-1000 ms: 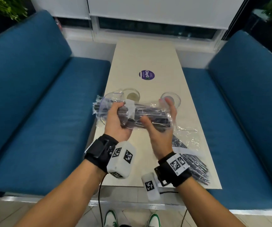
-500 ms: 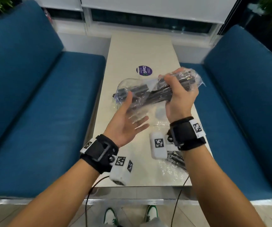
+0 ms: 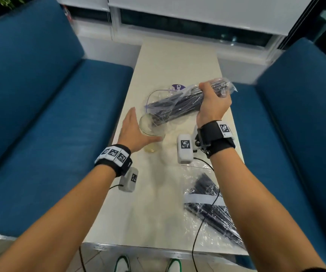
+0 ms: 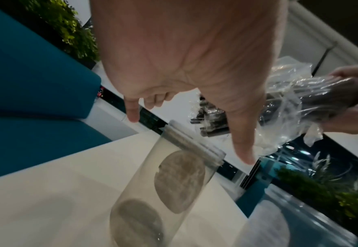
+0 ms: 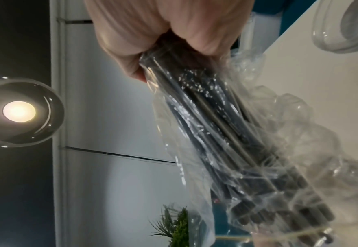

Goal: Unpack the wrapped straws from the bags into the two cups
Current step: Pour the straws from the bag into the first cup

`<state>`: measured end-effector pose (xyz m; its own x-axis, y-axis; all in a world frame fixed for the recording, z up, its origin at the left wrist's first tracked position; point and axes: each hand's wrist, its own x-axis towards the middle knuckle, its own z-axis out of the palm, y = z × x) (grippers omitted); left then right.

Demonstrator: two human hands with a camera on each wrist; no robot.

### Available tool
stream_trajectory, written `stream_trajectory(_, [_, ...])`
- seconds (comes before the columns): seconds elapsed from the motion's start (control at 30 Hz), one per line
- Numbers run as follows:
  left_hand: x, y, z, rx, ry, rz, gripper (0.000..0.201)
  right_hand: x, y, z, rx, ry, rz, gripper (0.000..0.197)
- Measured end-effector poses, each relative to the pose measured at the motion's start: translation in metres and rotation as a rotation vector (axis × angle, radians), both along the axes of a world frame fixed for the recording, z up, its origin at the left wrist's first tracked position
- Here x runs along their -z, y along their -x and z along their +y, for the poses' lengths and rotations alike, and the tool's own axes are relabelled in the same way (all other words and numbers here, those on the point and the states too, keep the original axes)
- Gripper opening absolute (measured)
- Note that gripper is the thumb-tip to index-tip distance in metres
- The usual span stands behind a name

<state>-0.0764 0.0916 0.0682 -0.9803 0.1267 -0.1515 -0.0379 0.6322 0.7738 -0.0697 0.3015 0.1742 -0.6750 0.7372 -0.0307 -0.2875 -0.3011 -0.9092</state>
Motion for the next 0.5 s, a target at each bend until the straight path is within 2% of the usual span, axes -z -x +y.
stream_trajectory(0.07, [0.007,0.004,0.011,0.035,-0.018,0.012,0.156,0.007,0.0,0.002,0.011,-0.036,-0.025,0.023])
stream_trajectory(0.1, [0.011,0.004,0.014,0.041,-0.039,0.029,0.15,0.011,0.0,0.003,0.015,-0.044,-0.042,0.023])
stream_trajectory(0.2, [0.016,0.006,0.015,0.045,-0.114,0.112,0.107,0.015,0.006,0.005,0.024,-0.065,-0.069,0.024])
stream_trajectory(0.3, [0.019,0.003,0.01,0.027,-0.143,0.148,0.078,0.015,0.012,0.005,0.015,-0.076,-0.112,0.023])
stream_trajectory(0.33, [0.039,0.028,0.006,0.036,-0.151,0.102,0.078,0.03,0.04,0.0,0.048,-0.097,-0.184,0.022])
stream_trajectory(0.4, [0.039,0.022,0.007,0.047,-0.153,0.11,0.079,0.028,0.04,0.001,0.049,-0.081,-0.244,0.021])
stream_trajectory(0.5, [0.039,0.025,0.009,0.031,-0.169,0.152,0.08,0.024,0.053,0.002,0.067,-0.173,-0.329,0.044])
